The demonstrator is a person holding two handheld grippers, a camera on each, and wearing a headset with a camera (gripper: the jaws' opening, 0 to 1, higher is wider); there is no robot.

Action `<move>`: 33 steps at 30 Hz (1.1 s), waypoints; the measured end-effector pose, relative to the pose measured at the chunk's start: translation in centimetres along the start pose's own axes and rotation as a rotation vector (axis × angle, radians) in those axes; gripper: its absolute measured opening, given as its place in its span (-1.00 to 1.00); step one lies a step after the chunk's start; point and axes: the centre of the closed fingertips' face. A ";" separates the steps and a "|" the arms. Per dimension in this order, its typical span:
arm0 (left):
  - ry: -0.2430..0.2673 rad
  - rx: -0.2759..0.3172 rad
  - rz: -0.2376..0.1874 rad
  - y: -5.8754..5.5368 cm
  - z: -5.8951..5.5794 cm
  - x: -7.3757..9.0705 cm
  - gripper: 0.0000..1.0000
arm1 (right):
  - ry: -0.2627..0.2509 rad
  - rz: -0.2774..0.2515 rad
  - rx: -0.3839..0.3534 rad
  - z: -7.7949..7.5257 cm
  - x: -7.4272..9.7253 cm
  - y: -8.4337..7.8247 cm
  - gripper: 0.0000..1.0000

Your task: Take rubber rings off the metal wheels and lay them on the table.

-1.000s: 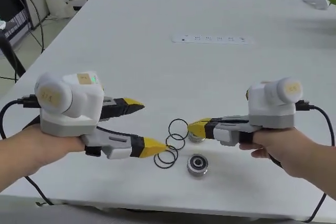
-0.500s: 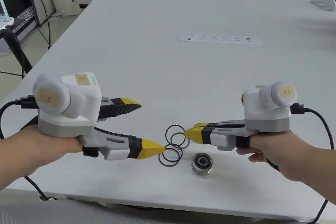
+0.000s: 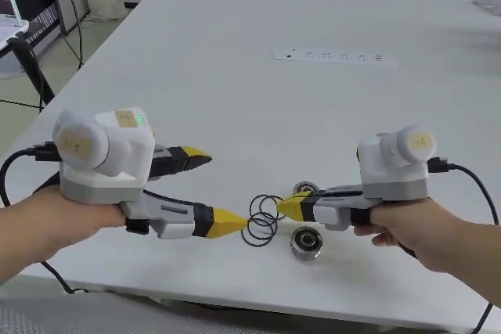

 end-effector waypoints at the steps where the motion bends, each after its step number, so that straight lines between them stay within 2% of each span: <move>1: 0.000 -0.001 0.001 0.0 0.0 0.0 0.42 | 0.001 0.002 -0.001 0.0 0.0 0.0 -1.00; 14: 0.002 0.000 0.007 -0.3 0.0 0.0 0.42 | -0.012 0.034 0.017 -0.2 -0.4 -0.8 -1.00; 21: -0.001 -0.001 0.009 -0.3 -0.2 -0.1 0.42 | -0.028 0.050 0.059 -0.4 -0.4 -1.0 -0.99; 27: 0.003 -0.003 0.014 -0.4 -0.1 -0.1 0.42 | -0.038 0.069 0.112 -0.4 -0.4 -1.2 -0.78; 33: 0.005 0.001 0.018 -0.5 -0.1 -0.1 0.42 | -0.051 0.056 0.117 -0.5 -0.2 -1.0 -0.52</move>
Point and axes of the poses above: the centre of the closed fingertips' face, and the gripper's own axes: x roughly backward along the fingers, z roughly to its left, y roughly out of its top, and after that the axes turned 9 degrees about x, right-handed
